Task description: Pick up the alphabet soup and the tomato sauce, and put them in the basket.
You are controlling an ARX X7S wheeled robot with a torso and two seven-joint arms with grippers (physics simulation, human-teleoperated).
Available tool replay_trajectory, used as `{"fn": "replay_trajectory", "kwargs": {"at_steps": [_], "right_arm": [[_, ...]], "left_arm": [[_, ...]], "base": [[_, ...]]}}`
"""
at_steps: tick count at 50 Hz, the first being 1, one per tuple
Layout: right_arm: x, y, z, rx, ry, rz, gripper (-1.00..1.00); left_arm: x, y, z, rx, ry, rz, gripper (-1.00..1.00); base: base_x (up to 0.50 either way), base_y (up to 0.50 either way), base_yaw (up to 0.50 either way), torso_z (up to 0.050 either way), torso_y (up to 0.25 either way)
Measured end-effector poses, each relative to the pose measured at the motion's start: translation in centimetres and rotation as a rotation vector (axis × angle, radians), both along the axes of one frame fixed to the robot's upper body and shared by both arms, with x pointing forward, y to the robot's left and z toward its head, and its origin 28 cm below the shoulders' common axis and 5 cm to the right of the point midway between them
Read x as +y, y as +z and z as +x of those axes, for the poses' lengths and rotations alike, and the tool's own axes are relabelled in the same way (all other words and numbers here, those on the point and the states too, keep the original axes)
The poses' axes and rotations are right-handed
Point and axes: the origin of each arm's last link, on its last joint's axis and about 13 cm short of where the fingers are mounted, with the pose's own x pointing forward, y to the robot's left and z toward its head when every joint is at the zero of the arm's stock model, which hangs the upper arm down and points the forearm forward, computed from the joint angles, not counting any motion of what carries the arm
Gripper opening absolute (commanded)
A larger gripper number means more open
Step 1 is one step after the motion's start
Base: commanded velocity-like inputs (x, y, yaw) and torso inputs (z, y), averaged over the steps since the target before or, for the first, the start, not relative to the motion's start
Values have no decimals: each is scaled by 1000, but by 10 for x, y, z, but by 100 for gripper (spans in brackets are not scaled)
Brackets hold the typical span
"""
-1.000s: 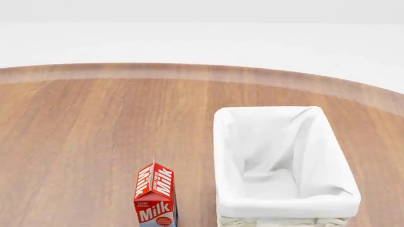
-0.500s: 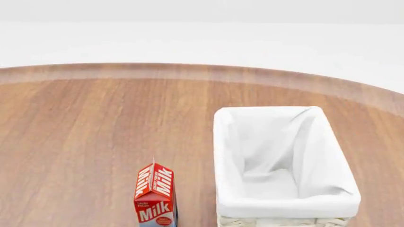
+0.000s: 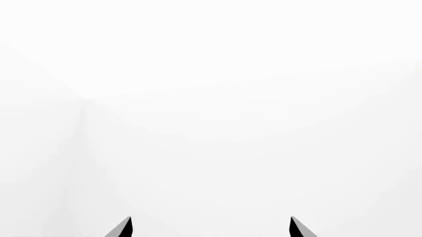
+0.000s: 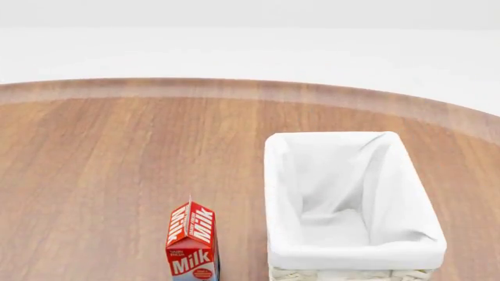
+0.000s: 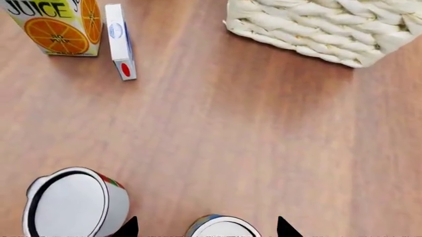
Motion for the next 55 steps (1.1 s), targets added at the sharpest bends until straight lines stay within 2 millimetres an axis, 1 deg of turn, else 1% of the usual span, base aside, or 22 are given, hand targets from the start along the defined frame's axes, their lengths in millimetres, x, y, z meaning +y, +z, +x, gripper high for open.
{"fn": "replay_trajectory", "kwargs": {"at_steps": [14,55], "right_arm": [[-4,-9,-1,16,-24,9,100],[-15,-22,0,28,-80,19,100]], "left_arm": [[0,-2,0,4,1,-1,100],[0,-4,1,8,-2,-3,100]], "base": [[0,0,0,0,0],[0,0,0,0,0]]}}
